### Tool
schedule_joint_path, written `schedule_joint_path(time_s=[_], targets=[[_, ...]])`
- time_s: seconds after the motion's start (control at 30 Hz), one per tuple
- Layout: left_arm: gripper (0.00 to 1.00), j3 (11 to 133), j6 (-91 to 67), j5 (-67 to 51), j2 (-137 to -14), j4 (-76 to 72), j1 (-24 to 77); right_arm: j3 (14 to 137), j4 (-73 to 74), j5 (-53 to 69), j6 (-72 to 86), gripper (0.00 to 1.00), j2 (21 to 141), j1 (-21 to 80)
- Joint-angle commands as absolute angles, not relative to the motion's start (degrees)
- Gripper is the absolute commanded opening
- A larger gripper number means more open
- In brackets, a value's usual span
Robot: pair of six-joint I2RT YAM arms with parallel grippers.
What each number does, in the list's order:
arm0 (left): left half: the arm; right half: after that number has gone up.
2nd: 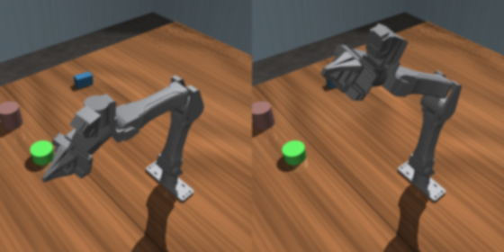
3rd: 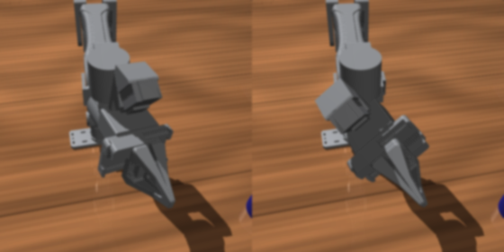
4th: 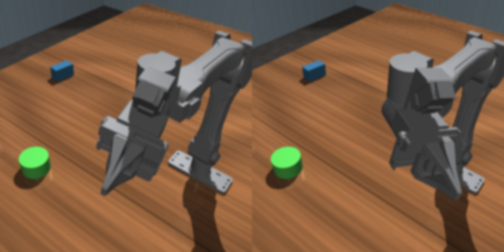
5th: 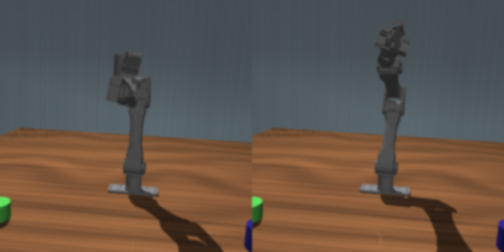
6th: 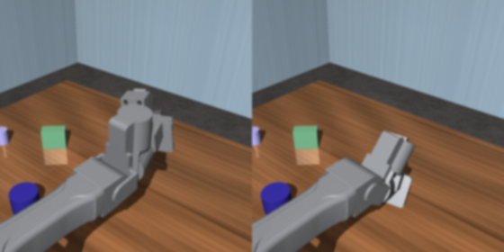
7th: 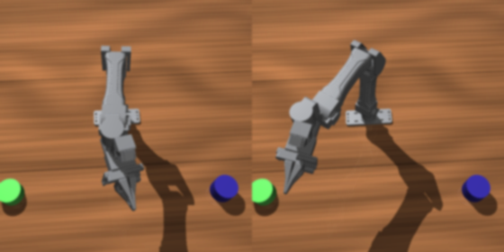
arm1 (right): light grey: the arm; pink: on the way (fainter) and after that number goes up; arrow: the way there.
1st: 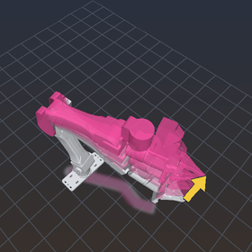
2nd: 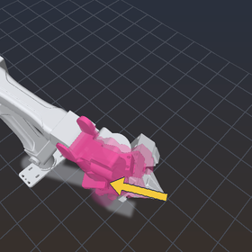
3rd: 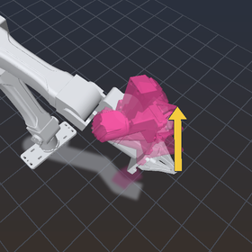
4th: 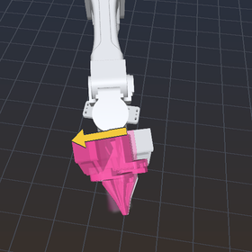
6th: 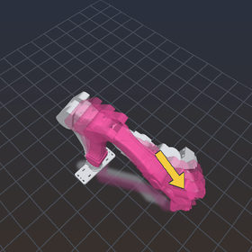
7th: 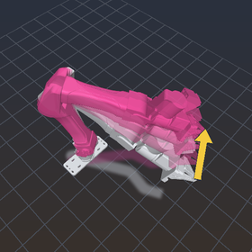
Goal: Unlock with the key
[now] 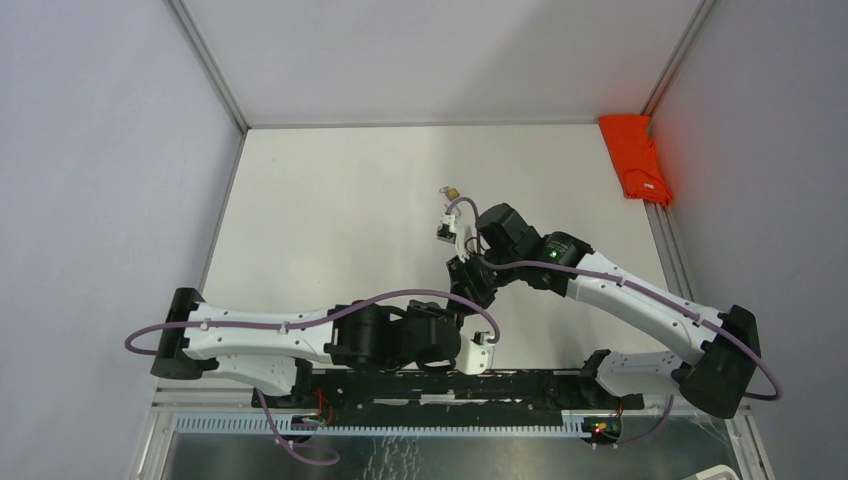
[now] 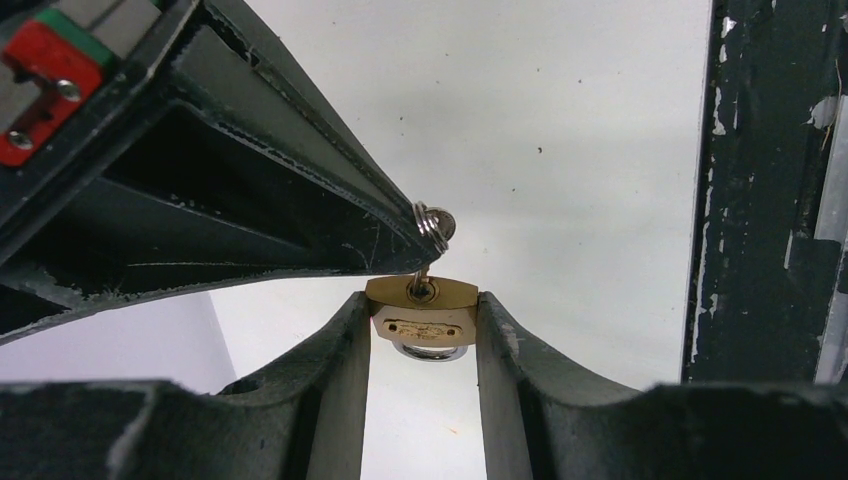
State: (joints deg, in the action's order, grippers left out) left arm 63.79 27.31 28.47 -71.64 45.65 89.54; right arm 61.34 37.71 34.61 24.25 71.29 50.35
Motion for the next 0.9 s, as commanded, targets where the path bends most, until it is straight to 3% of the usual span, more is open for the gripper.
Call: schedule_joint_path(time_s=[0.0,0.67,0.87], targets=[[0.02,67.85,25.53,26.9,-71.63,38.03,90.29,61.57,27.63,32.09,26.13,0.0,70.27,50.1],[0.02,68.49,25.28,29.73,-72.58,37.29,90.29,56.56,20.12,29.91,30.65,0.0,67.79,49.09],[0.02,69.06,23.68,34.11,-74.02,36.79,90.13,54.58,20.18,24.0,29.72,0.0,63.99,48.63]])
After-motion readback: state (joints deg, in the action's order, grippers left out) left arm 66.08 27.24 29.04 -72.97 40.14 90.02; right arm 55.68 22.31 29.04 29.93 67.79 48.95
